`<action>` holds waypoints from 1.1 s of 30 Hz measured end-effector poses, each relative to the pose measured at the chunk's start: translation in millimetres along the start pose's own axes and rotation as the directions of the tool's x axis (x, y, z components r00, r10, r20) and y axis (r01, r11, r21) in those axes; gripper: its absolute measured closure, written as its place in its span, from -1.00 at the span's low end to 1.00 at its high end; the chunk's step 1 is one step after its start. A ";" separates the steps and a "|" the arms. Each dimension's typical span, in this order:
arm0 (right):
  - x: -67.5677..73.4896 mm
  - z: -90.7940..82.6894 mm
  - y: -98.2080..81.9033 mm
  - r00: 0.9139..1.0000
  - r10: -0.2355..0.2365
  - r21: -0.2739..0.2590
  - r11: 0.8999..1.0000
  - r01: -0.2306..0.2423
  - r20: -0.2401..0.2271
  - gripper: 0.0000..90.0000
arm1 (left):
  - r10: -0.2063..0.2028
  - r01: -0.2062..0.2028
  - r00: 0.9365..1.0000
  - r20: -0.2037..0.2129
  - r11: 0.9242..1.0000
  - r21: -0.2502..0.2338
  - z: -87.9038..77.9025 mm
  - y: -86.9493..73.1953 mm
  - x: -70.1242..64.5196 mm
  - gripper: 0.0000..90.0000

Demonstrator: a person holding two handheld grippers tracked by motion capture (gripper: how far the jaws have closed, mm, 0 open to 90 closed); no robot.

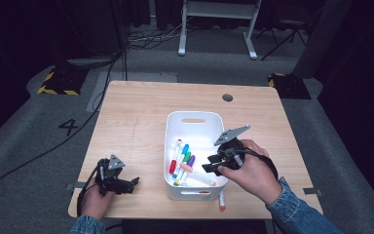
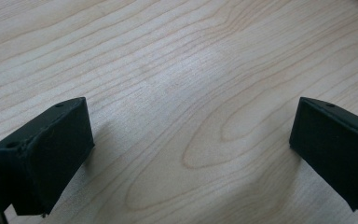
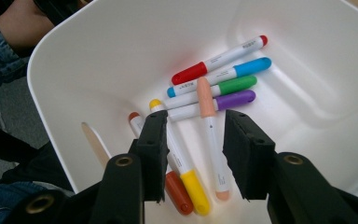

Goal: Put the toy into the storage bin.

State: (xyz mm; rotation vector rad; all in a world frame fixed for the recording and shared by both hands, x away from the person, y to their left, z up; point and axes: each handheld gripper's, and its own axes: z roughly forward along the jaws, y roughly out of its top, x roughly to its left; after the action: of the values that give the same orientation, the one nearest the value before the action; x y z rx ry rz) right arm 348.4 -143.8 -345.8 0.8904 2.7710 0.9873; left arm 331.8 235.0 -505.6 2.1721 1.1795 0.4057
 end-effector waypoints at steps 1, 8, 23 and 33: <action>-1.4 -1.7 -0.6 1.000 0.004 -0.007 1.000 -0.004 0.001 0.35 | 0.000 0.000 1.000 0.000 1.000 0.000 0.0 0.0 0.0 -1.00; -18.2 -23.6 -7.4 0.998 0.056 -0.051 0.997 -0.054 0.033 0.40 | 0.000 0.000 1.000 0.001 1.000 -0.001 0.0 0.0 0.1 -1.00; -67.7 -45.3 -24.4 0.979 0.180 -0.102 0.980 -0.170 0.095 0.42 | -0.002 0.002 1.000 0.003 1.000 -0.002 0.1 -0.2 0.0 -1.00; -114.6 -23.4 -32.4 0.964 0.231 -0.090 0.971 -0.221 0.135 0.39 | -0.001 0.001 1.000 -0.004 1.000 -0.001 -0.9 -1.1 0.6 -1.00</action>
State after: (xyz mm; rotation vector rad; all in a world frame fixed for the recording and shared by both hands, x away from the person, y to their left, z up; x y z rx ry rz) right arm 421.6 -239.5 -360.9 1.2357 2.5371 1.0046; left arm 331.0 236.2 -505.6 2.1709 1.1830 0.4106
